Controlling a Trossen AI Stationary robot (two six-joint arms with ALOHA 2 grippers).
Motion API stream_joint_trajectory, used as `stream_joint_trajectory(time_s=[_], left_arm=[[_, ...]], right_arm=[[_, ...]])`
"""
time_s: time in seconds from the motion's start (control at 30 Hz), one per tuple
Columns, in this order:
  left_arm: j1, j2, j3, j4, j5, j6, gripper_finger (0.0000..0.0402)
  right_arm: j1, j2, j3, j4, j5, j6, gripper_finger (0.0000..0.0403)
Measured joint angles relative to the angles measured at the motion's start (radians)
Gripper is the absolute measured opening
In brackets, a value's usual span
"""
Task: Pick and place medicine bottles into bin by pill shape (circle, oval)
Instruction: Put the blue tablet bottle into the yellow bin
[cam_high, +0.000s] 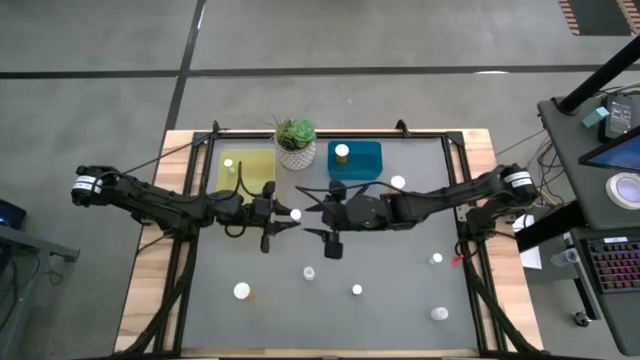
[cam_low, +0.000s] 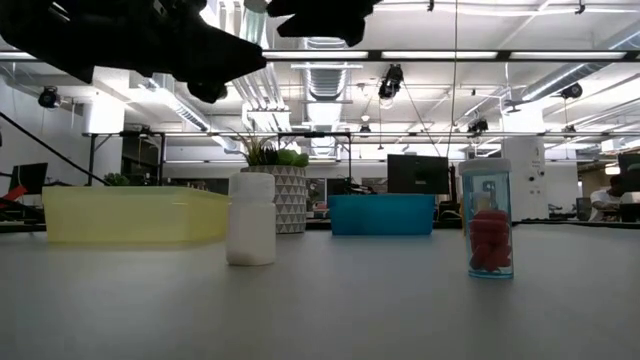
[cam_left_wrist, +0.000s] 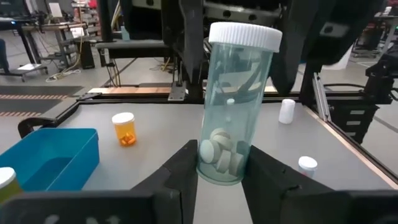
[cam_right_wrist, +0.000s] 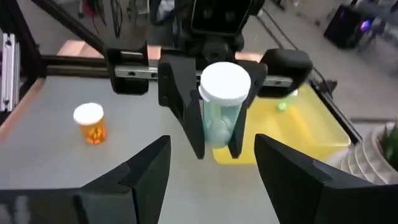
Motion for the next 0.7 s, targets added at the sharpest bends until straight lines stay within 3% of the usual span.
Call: stream_joint_trajectory(time_s=[0.3, 0.7], left_arm=[[0.000, 0.000, 0.001, 0.000, 0.000, -0.001, 0.0083], [-0.002, 0.005, 0.002, 0.105, 0.000, -0.012, 0.0083]], right_arm=[[-0.003, 0.025, -0.123, 0.375, 0.000, -0.040, 0.0224], [-0.012, 0.026, -0.199, 0.526, 0.001, -0.035, 0.0223]])
